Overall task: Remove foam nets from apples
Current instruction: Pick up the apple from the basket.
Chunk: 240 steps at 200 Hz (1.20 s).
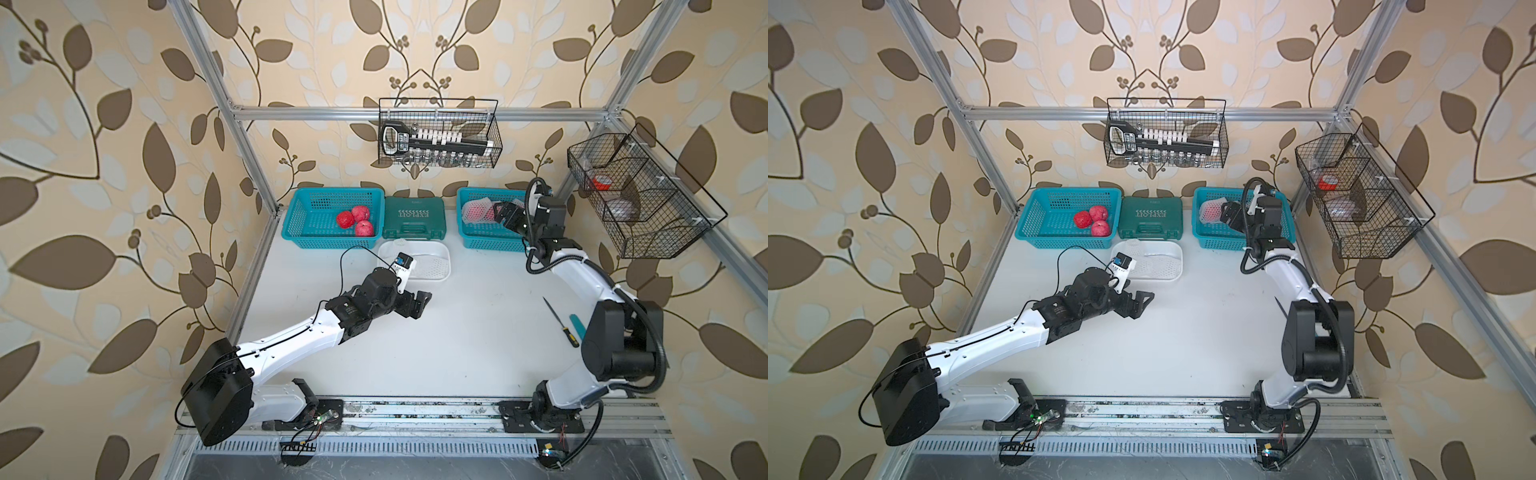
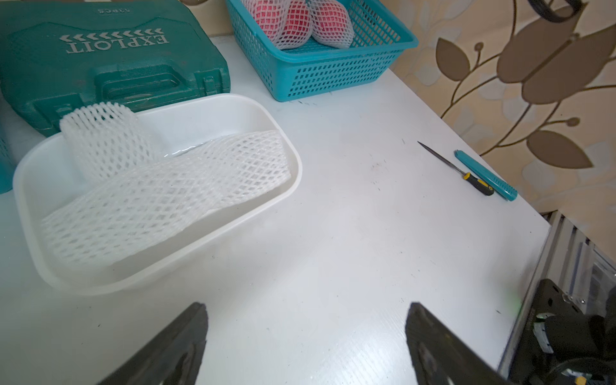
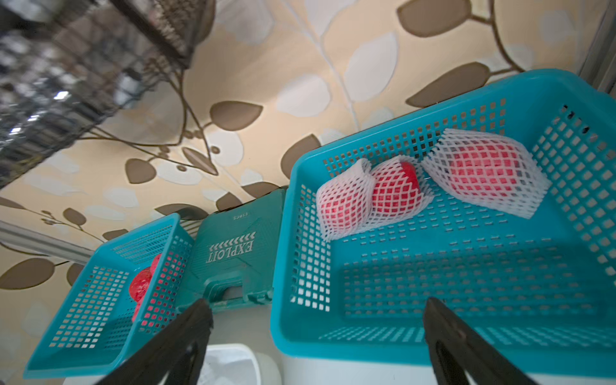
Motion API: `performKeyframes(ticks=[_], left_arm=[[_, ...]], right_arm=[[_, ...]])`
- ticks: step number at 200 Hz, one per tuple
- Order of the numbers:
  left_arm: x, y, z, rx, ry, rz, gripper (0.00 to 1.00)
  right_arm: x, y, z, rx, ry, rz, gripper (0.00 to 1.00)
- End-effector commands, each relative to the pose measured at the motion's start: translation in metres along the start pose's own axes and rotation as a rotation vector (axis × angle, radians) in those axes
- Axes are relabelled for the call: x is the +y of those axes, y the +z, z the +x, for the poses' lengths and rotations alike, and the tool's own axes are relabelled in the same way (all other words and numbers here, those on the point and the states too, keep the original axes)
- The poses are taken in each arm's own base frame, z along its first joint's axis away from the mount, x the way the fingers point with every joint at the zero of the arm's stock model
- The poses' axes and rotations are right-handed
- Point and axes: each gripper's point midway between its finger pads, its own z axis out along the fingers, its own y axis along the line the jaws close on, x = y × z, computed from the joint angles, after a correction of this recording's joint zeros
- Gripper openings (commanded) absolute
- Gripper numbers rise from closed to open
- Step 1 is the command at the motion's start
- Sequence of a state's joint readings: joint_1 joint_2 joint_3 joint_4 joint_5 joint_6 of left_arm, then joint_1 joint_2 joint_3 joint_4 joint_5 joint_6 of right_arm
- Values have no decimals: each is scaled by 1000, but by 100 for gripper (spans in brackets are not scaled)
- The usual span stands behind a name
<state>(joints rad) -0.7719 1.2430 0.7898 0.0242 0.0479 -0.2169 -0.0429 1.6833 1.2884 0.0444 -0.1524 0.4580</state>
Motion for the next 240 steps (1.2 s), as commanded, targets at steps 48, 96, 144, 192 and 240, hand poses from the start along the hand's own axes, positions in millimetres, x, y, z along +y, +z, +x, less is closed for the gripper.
performKeyframes(ticks=[48,96,144,192,240], left_arm=[[2,-3,21,31,42,6,94],[3,4,28,66,47,8,95],[5,5,29,73,62,-4,96],[8,7,37,89,59,-10,96],[9,5,38,93,58,-16,97]], right_arm=[[-54,85,26,235,-238,220,95],[-95,128,32,347,-482,373,96],[-125,144,21,339,-742,488,99],[-140,156,9,327,-870,521,99],[-157,159,-7,292,-866,525,99]])
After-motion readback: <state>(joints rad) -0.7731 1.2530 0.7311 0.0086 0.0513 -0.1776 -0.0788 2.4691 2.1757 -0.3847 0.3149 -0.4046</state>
